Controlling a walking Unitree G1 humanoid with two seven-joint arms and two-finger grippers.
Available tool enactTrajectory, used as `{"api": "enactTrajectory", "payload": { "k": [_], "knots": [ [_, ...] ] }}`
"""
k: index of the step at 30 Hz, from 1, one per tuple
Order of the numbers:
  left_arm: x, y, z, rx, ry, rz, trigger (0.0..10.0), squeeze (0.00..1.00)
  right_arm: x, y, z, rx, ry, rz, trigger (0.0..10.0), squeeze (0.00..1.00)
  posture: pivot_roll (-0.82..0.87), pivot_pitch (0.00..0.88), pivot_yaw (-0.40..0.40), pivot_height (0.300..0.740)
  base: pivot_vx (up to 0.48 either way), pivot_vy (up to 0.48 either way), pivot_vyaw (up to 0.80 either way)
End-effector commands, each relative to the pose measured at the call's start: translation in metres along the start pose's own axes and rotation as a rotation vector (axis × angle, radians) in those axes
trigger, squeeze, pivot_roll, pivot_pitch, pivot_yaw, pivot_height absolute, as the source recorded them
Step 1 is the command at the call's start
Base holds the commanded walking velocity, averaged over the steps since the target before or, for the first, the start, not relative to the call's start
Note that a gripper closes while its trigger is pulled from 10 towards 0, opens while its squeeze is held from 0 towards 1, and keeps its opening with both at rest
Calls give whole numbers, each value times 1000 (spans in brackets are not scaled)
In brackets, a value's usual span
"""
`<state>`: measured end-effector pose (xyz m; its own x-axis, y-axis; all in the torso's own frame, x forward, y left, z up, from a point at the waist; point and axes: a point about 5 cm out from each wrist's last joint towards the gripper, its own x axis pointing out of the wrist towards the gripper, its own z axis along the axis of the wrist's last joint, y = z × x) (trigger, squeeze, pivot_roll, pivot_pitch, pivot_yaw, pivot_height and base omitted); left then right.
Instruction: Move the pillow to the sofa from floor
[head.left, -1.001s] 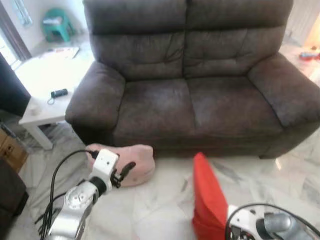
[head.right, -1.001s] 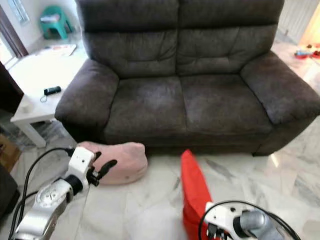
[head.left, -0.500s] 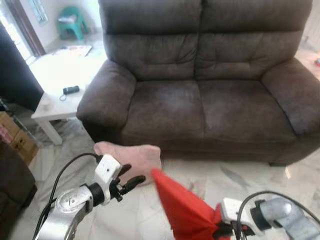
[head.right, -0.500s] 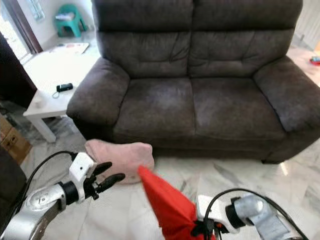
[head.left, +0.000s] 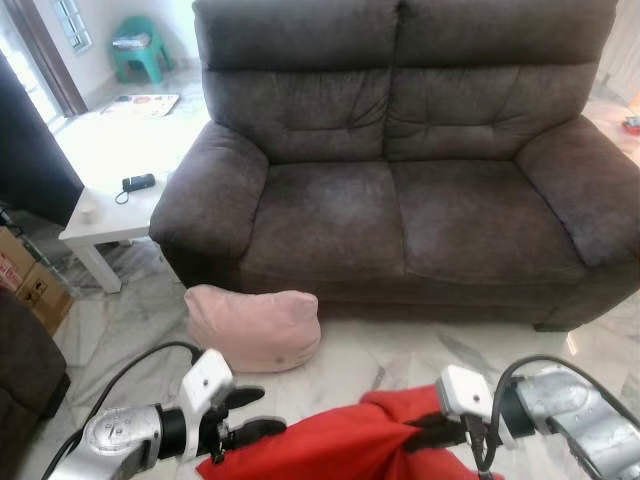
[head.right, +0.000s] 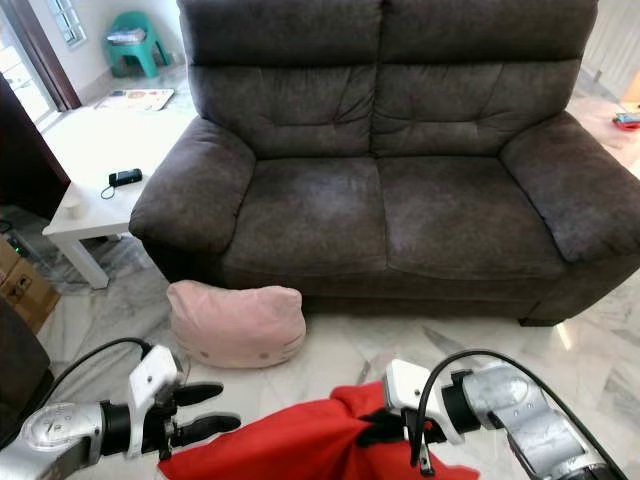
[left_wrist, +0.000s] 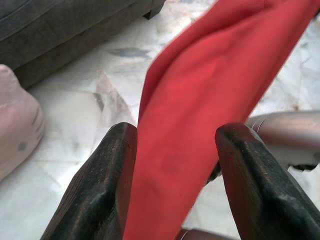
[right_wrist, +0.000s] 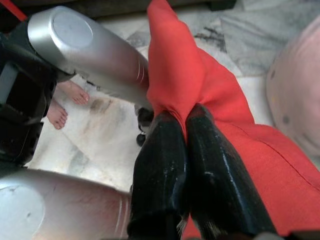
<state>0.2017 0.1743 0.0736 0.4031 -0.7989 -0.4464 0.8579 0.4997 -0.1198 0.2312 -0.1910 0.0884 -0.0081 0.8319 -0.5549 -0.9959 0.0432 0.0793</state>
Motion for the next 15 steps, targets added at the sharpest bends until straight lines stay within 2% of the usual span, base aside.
{"api": "enactTrajectory", "payload": {
  "k": [1,2,7,15],
  "knots": [
    [-5,2,-2,29,25,8,10000,0,-6,-6,25,-90,-92,-10,10000,0,44,13,-7,740,0,0,0],
    [-6,2,-2,27,25,8,10000,0,-6,-7,26,-93,-93,-11,10000,0,44,13,-7,740,0,0,0],
    [-17,-8,-19,93,154,-50,10000,0,-2,-11,29,-102,-97,-18,10000,0,59,15,-6,740,0,0,0],
    [-20,-5,-33,198,220,-2,10000,0,-3,-10,35,-112,-113,3,10000,0,63,17,-8,740,0,0,0]
  ]
}}
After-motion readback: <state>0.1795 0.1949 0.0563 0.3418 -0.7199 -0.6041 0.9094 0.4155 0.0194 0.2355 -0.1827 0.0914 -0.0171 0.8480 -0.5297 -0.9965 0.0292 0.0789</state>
